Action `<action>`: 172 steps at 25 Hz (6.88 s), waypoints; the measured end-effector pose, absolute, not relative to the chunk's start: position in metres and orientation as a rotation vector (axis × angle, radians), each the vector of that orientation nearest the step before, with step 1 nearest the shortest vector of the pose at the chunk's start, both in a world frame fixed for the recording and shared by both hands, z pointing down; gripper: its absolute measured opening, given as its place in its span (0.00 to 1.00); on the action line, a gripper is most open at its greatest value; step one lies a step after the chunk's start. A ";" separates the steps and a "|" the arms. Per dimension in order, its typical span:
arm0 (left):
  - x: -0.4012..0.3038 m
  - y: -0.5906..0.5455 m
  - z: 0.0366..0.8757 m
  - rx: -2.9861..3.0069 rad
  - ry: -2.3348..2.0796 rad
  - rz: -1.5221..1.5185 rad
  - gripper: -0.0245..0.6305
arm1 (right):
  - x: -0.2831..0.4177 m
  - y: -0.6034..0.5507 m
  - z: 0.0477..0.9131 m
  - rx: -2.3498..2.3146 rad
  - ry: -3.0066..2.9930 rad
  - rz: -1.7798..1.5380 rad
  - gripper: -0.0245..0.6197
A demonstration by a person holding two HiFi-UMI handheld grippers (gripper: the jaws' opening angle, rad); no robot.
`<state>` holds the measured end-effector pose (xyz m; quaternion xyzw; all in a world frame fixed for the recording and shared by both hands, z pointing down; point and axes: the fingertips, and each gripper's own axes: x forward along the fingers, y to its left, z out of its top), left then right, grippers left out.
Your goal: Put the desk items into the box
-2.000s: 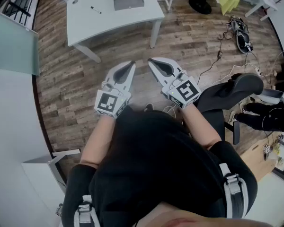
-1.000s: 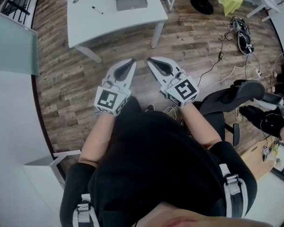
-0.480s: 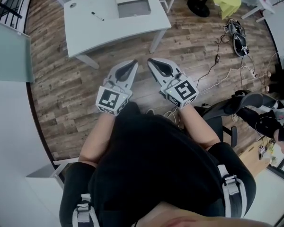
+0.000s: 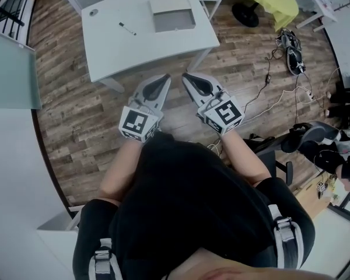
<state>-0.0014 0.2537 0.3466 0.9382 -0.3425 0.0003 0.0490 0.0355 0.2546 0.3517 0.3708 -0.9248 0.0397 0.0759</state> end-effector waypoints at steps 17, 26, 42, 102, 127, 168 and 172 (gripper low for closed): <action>-0.079 0.202 0.351 2.856 -1.063 -0.012 0.06 | -0.033 0.203 0.356 1.126 -2.756 0.110 0.06; -0.088 0.164 0.352 2.836 -1.144 0.018 0.06 | -0.040 0.160 0.358 1.069 -2.798 0.121 0.06; -0.060 0.035 0.356 2.780 -1.275 0.082 0.06 | -0.016 0.024 0.361 0.909 -2.851 0.106 0.06; -0.199 -0.200 0.498 2.621 -1.420 0.177 0.06 | -0.148 -0.216 0.557 0.749 -2.555 0.358 0.06; -0.233 -0.242 0.616 2.546 -1.381 0.220 0.06 | -0.193 -0.217 0.729 0.726 -2.341 0.519 0.12; -0.207 -0.230 0.572 2.607 -1.343 0.235 0.06 | -0.160 -0.210 0.668 0.782 -2.328 0.367 0.15; -0.190 -0.229 0.560 2.625 -1.357 0.240 0.06 | -0.145 -0.209 0.653 0.787 -2.359 0.359 0.15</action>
